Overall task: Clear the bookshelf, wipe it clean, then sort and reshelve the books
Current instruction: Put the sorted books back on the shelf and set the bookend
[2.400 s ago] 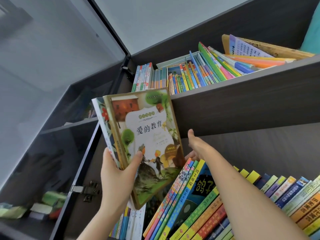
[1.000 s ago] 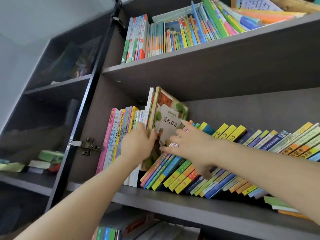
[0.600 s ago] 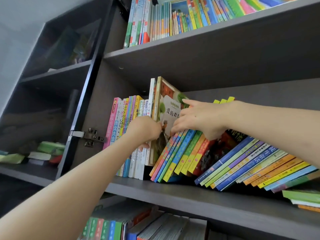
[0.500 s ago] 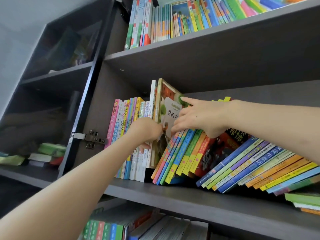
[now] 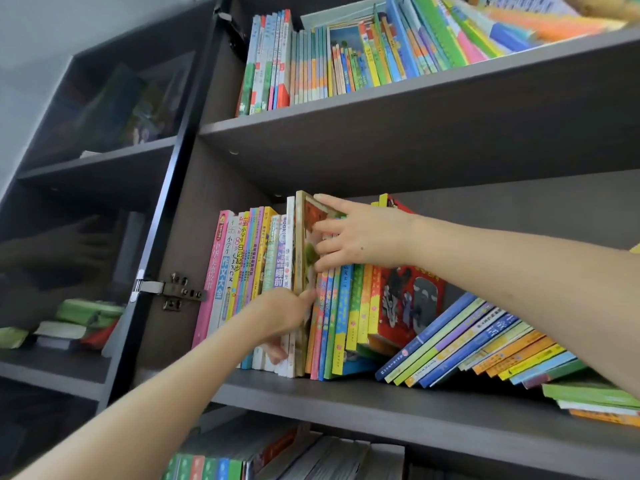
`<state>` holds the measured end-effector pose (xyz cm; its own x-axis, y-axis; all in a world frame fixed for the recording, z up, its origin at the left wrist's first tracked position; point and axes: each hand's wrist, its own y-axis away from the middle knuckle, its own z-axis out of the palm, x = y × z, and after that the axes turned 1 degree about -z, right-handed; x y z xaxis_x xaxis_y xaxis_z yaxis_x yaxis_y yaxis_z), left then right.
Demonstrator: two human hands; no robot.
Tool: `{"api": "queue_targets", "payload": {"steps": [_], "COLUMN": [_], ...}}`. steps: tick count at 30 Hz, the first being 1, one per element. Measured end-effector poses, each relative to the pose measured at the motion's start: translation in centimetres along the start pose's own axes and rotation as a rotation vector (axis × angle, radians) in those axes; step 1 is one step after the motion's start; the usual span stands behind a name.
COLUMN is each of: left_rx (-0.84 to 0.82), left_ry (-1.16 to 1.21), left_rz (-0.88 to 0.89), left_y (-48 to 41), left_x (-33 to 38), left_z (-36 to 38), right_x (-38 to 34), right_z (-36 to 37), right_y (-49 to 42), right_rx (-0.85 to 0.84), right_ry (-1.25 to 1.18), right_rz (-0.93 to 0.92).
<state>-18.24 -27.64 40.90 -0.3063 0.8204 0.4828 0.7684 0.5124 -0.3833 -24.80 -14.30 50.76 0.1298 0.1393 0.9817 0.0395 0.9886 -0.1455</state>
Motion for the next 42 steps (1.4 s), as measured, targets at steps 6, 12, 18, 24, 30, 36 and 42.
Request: {"api": "queue_targets", "payload": {"steps": [6, 12, 18, 24, 30, 36, 42], "left_rx": [0.884, 0.819, 0.813, 0.886, 0.588, 0.767, 0.767], "left_ry": [0.036, -0.239, -0.282, -0.123, 0.009, -0.078, -0.36], "left_rz": [0.302, 0.54, 0.474, 0.527, 0.915, 0.979, 1.011], "left_y": [-1.9, -4.4, -4.9, -4.9, 4.5, 5.0, 5.6], "left_x": [1.7, 4.9, 6.6, 6.6, 12.8, 18.3, 23.5], "left_z": [-1.0, -4.1, -4.9, -2.8, 6.6, 8.6, 10.5], "right_x": [-1.7, -3.4, -5.1, -7.6, -9.0, -7.5, -7.0], "right_z": [1.1, 0.8, -1.9, -1.6, 0.3, 0.2, 1.2], "right_y": [3.1, 6.1, 12.0, 24.4, 36.5, 38.8, 37.6], "right_rx": [-0.046, 0.062, 0.216, 0.315, -0.566, -0.651, -0.607], "right_ry": [-0.334, -0.918, -0.75, -0.402, -0.916, -1.342, -1.253], "right_rz": [0.511, 0.539, 0.74, 1.331, 1.374, 1.095, 0.98]}}
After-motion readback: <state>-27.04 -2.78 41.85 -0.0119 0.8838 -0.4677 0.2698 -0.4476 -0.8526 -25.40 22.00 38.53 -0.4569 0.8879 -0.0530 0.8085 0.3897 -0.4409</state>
